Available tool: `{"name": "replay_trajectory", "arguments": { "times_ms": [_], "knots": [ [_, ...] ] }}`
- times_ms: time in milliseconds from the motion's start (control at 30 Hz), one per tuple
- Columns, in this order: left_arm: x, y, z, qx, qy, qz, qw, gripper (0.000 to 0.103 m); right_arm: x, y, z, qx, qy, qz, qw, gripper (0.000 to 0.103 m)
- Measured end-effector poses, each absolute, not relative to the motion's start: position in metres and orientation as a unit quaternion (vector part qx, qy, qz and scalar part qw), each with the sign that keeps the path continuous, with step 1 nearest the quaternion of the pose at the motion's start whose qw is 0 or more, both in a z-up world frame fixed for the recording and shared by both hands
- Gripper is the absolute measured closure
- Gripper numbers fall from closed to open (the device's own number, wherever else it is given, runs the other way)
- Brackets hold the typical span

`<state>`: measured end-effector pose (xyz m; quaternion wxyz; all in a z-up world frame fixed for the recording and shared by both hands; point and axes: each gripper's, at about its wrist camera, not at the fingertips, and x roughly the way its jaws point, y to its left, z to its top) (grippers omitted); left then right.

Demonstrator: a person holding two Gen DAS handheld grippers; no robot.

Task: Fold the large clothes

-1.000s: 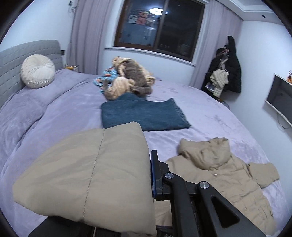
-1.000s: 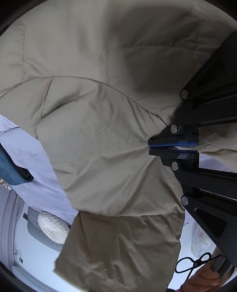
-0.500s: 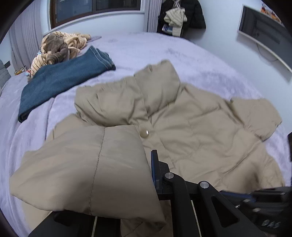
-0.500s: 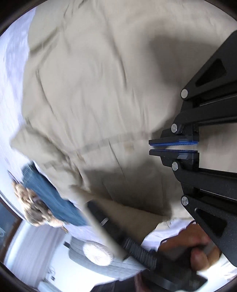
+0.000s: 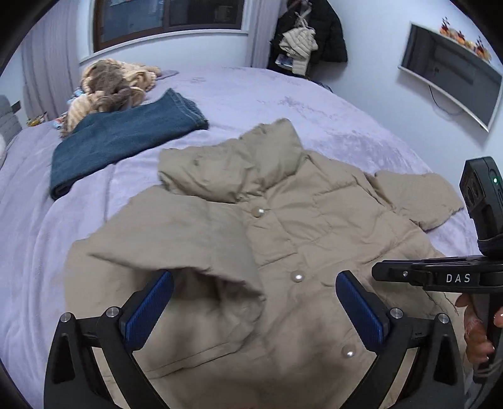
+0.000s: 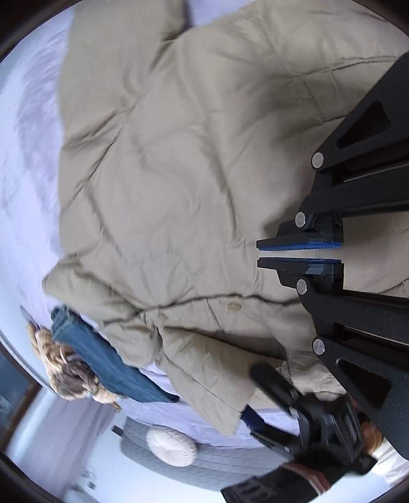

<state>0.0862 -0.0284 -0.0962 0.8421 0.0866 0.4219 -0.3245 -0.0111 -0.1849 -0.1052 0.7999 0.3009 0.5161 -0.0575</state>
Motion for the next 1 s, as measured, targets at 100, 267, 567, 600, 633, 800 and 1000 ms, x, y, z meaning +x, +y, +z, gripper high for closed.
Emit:
{"name": "replay_trajectory", "arguments": {
  "times_ms": [100, 267, 567, 600, 633, 800, 1000],
  "knots": [
    [0.121, 0.039, -0.095, 0.034, 0.451, -0.27, 0.85, 0.0, 0.001, -0.152, -0.082, 0.229, 0.5, -0.028, 0.835, 0.016],
    [0.182, 0.135, -0.148, -0.11, 0.542, -0.178, 0.814, 0.001, 0.035, -0.062, -0.069, 0.043, 0.499, 0.016, 0.866, 0.016],
    [0.189, 0.141, -0.199, -0.153, 0.57, -0.182, 0.786, 0.074, 0.101, 0.012, -0.106, -0.189, 0.471, -0.04, 0.861, 0.026],
    [0.189, 0.14, -0.198, -0.145, 0.568, -0.179, 0.79, 0.074, 0.102, 0.0, -0.1, -0.17, 0.462, -0.06, 0.868, 0.035],
    [0.187, 0.14, -0.198, -0.139, 0.566, -0.177, 0.793, 0.074, 0.102, -0.008, -0.092, -0.145, 0.456, -0.074, 0.875, 0.066],
    [0.189, 0.138, -0.198, -0.122, 0.563, -0.171, 0.799, 0.074, 0.076, -0.127, -0.096, 0.19, 0.458, -0.111, 0.862, 0.096],
    [0.188, 0.126, -0.191, -0.069, 0.558, -0.142, 0.815, 0.073, 0.031, -0.197, -0.153, 0.407, 0.47, -0.156, 0.768, 0.08]
  ]
}}
